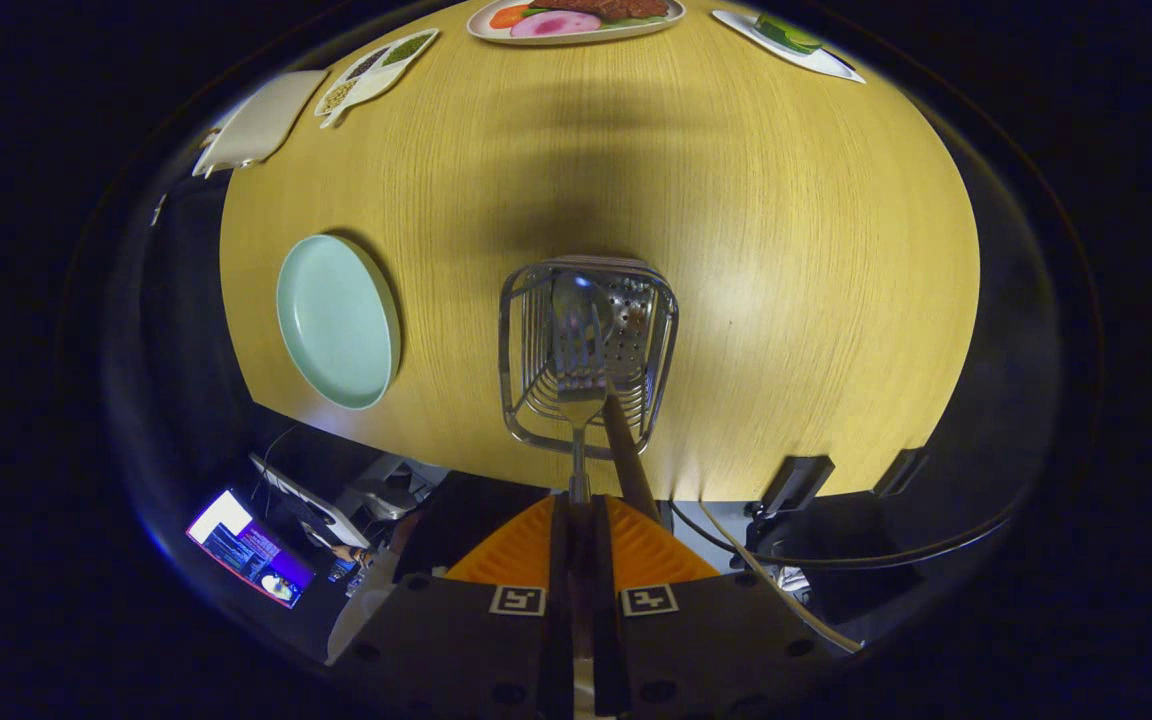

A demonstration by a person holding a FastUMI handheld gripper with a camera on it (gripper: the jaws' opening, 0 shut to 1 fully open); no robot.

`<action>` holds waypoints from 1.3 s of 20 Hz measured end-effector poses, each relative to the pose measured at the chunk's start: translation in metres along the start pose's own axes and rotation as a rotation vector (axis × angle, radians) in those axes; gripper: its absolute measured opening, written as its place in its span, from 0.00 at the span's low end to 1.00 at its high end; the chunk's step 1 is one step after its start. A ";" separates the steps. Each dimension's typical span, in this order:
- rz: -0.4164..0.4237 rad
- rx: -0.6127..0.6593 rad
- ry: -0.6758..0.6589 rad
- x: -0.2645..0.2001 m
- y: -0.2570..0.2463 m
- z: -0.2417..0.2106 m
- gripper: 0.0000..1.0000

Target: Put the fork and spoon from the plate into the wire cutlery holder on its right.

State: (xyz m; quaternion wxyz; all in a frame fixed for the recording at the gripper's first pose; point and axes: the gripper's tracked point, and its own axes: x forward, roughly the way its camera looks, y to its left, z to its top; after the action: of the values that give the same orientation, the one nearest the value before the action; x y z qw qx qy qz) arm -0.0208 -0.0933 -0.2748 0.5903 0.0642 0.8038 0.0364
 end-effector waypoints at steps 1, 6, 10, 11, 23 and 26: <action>0.009 0.015 -0.007 -0.003 0.001 0.002 0.15; 0.088 0.047 -0.117 -0.026 0.017 0.013 0.76; 0.116 0.011 -0.248 -0.056 0.017 0.015 0.99; 0.126 0.005 -0.294 -0.063 0.020 0.018 0.99; 0.143 -0.083 -0.949 -0.174 0.022 0.002 0.99; 0.114 -0.094 -1.130 -0.206 0.018 -0.011 0.99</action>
State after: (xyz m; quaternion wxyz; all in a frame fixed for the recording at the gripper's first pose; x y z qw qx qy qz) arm 0.0301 -0.1052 -0.0748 0.9279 0.0908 0.3559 0.0641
